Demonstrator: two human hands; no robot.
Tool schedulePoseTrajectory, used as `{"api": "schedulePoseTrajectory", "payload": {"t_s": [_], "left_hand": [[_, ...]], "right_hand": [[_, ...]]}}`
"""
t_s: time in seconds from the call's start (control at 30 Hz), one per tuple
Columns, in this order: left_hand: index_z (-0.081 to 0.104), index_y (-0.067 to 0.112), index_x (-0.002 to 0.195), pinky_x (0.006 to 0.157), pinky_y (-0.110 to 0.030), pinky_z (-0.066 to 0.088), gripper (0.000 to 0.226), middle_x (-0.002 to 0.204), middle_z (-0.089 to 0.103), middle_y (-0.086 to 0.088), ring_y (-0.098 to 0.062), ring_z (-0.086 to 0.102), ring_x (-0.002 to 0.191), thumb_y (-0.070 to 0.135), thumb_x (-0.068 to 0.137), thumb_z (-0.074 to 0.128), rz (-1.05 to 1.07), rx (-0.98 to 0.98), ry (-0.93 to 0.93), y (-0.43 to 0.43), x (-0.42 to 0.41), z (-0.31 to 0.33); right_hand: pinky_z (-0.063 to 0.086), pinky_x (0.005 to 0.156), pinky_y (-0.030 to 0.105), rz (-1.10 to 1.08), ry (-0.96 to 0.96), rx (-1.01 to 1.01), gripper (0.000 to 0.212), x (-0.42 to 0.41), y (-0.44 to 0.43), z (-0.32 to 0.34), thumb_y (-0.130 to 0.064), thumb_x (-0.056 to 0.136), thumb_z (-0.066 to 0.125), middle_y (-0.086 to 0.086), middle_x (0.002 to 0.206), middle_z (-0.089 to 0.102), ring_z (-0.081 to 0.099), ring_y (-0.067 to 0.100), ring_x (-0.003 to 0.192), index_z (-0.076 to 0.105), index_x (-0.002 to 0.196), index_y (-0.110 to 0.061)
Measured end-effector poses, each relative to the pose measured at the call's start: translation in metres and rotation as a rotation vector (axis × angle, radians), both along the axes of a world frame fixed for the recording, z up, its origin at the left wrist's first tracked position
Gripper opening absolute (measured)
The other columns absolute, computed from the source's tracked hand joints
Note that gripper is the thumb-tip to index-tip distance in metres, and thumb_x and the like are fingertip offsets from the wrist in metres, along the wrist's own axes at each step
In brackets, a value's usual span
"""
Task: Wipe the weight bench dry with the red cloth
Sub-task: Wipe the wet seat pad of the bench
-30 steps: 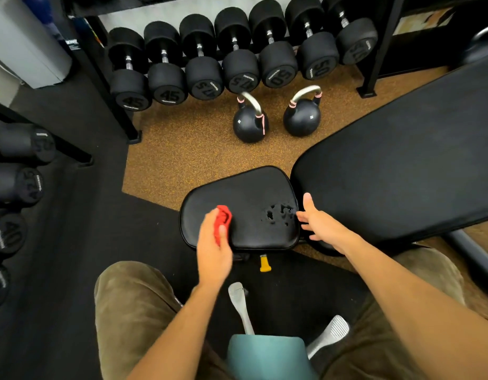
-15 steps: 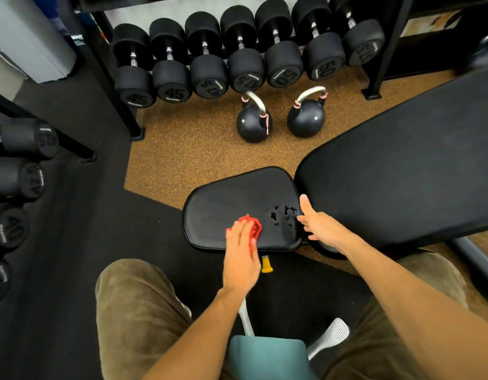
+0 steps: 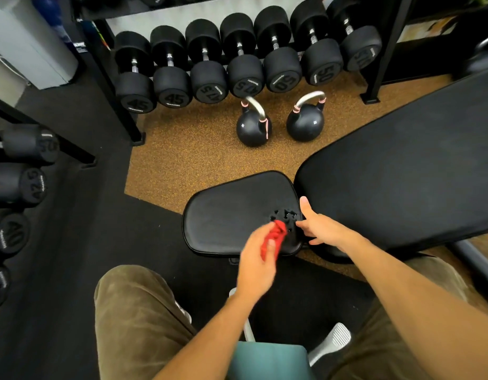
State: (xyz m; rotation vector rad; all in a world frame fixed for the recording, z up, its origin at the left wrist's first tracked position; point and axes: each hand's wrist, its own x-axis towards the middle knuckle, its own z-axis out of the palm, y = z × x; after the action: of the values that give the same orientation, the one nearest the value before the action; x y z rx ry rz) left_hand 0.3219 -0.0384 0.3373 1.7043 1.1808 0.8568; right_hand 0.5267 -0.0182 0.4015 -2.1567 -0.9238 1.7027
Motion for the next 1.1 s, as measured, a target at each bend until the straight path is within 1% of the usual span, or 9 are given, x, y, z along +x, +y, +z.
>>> {"api": "schedulePoseTrajectory", "payload": {"t_s": [0.13,0.23,0.33,0.43,0.57,0.63,0.77,1.0,1.1], "left_hand": [[0.057,0.012,0.142,0.114,-0.028,0.038,0.036,0.139,0.059,0.002,-0.01,0.054,0.131,0.011,0.106,0.052,0.333,0.122,0.068,0.049,-0.046,0.006],[0.055,0.015,0.141,0.114,-0.037,0.039,0.037,0.14,0.057,-0.004,-0.023,0.052,0.133,0.011,0.105,0.049,0.398,0.102,0.228,0.088,-0.079,-0.008],[0.049,0.019,0.145,0.114,-0.051,0.039,0.039,0.148,0.049,-0.006,-0.03,0.043,0.139,0.015,0.106,0.046,0.296,0.088,0.393,0.107,-0.095,-0.03],[0.045,0.015,0.147,0.114,-0.054,0.037,0.042,0.152,0.045,-0.009,-0.033,0.039,0.14,0.014,0.105,0.046,0.245,0.144,0.469,0.123,-0.087,-0.04],[0.04,0.017,0.151,0.117,-0.057,0.033,0.044,0.156,0.038,-0.007,-0.036,0.03,0.146,0.019,0.107,0.043,0.178,0.121,0.496,0.146,-0.061,-0.042],[0.04,0.016,0.151,0.117,-0.057,0.033,0.044,0.155,0.038,-0.009,-0.036,0.03,0.145,0.02,0.107,0.043,0.122,0.145,0.507,0.159,-0.049,-0.043],[0.046,0.012,0.145,0.119,-0.053,0.031,0.039,0.148,0.045,-0.015,-0.036,0.034,0.142,0.018,0.107,0.043,0.01,0.181,0.51,0.184,-0.021,-0.039],[0.054,0.011,0.137,0.112,-0.041,0.039,0.034,0.137,0.055,-0.01,-0.031,0.05,0.124,0.016,0.104,0.044,-0.277,0.264,0.471,0.213,0.037,-0.038],[0.056,0.012,0.134,0.115,-0.048,0.036,0.032,0.135,0.057,-0.006,-0.027,0.05,0.124,0.012,0.103,0.046,-0.415,0.319,0.412,0.21,0.062,-0.034]], "right_hand": [[0.041,0.119,0.044,-0.033,0.045,0.019,0.104,0.005,-0.003,-0.001,-0.082,0.09,0.006,0.007,0.158,0.047,0.044,0.023,0.146,0.049,0.151,-0.01],[0.038,0.121,0.046,-0.058,0.08,0.03,0.111,0.004,-0.007,-0.002,-0.087,0.082,0.006,0.008,0.16,0.045,0.042,0.023,0.147,0.047,0.153,-0.011],[0.035,0.123,0.047,-0.053,0.098,0.042,0.125,0.001,-0.013,-0.008,-0.098,0.066,0.009,0.005,0.164,0.038,0.039,0.023,0.15,0.044,0.155,-0.017],[0.032,0.124,0.048,-0.061,0.086,0.063,0.132,0.003,-0.02,-0.023,-0.11,0.056,0.008,-0.002,0.165,0.037,0.041,0.022,0.148,0.046,0.154,-0.029],[0.028,0.126,0.041,-0.097,0.122,0.12,0.1,0.003,-0.025,-0.029,-0.086,0.086,0.001,-0.007,0.166,0.033,0.036,0.019,0.151,0.044,0.155,-0.028],[0.026,0.127,0.041,-0.125,0.166,0.118,0.092,0.005,-0.026,-0.032,-0.077,0.091,0.0,-0.009,0.164,0.035,0.036,0.019,0.151,0.044,0.155,-0.026],[0.03,0.124,0.036,-0.169,0.238,0.093,0.095,0.009,-0.026,-0.036,-0.078,0.089,0.002,-0.011,0.162,0.038,0.035,0.014,0.151,0.046,0.154,-0.024],[0.031,0.12,0.03,-0.158,0.252,0.098,0.088,0.008,-0.027,-0.03,-0.069,0.096,-0.003,-0.011,0.164,0.035,0.034,0.012,0.151,0.043,0.156,-0.024],[0.031,0.119,0.028,-0.175,0.27,0.104,0.085,0.009,-0.029,-0.029,-0.067,0.099,-0.004,-0.011,0.165,0.033,0.034,0.011,0.151,0.042,0.156,-0.024]]}}
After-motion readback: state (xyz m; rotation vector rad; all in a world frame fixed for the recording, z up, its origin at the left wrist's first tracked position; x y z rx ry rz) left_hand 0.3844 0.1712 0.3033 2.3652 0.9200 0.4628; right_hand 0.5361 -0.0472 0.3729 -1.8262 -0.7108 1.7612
